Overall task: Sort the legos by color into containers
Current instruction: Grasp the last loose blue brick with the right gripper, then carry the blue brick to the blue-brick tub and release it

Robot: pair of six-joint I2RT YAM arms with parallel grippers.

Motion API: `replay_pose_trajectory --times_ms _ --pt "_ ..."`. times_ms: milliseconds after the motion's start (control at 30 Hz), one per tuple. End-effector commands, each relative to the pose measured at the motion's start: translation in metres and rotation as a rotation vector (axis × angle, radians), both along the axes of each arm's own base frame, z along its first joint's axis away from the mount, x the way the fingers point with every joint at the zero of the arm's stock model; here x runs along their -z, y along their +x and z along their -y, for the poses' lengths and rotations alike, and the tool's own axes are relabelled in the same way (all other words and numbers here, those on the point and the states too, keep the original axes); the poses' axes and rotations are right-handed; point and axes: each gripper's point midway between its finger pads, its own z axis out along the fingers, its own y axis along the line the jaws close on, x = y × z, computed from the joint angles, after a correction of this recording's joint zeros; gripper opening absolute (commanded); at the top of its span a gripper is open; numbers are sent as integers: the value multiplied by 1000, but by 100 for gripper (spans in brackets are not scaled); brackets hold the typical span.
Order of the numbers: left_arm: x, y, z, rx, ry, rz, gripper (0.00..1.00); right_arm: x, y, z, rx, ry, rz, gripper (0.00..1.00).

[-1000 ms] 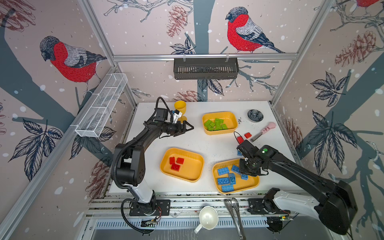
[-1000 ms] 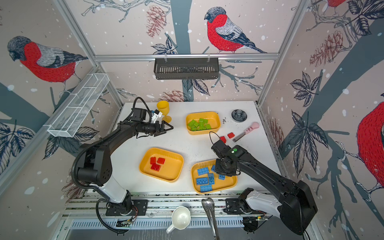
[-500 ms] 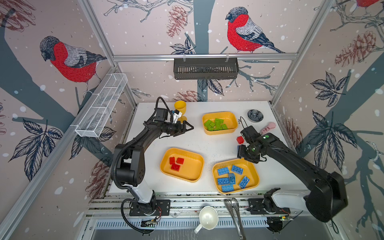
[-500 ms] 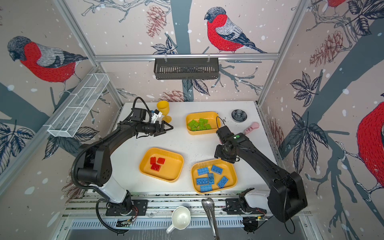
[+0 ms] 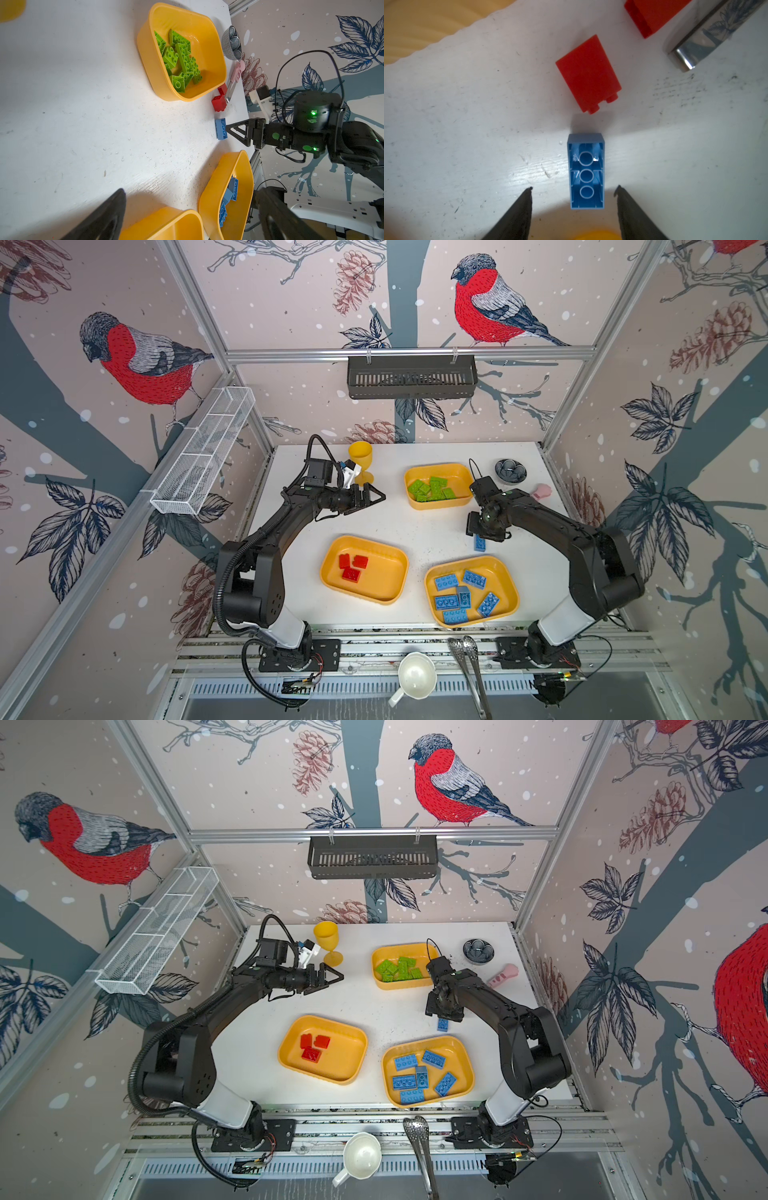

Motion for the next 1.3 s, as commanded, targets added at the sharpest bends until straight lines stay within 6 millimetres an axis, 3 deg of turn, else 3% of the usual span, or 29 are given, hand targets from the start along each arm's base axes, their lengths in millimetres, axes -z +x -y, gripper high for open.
replay_pose_trajectory --times_ms 0,133,367,467,633,833,1033,1267 --pt "-7 3 -1 -11 -5 37 97 10 8 3 -33 -20 18 61" --pt "-10 1 -2 -16 -6 42 97 25 7 5 -51 -27 -4 56" --pt "-13 -2 -1 -18 -21 42 97 41 -1 11 -67 -35 -33 37" --pt "-14 -5 0 -13 -34 40 97 33 -1 12 -72 -31 -25 30" --pt "-19 -13 5 18 -58 47 97 -3 -7 1 -70 17 3 25" --pt "-19 -22 13 51 -76 44 97 -40 -42 -16 -70 65 7 24" --pt "-13 -25 22 82 -103 37 97 -60 -85 -9 -56 49 -2 24" --pt "-5 -21 29 106 -111 33 97 -50 -151 -12 -73 125 -111 25"
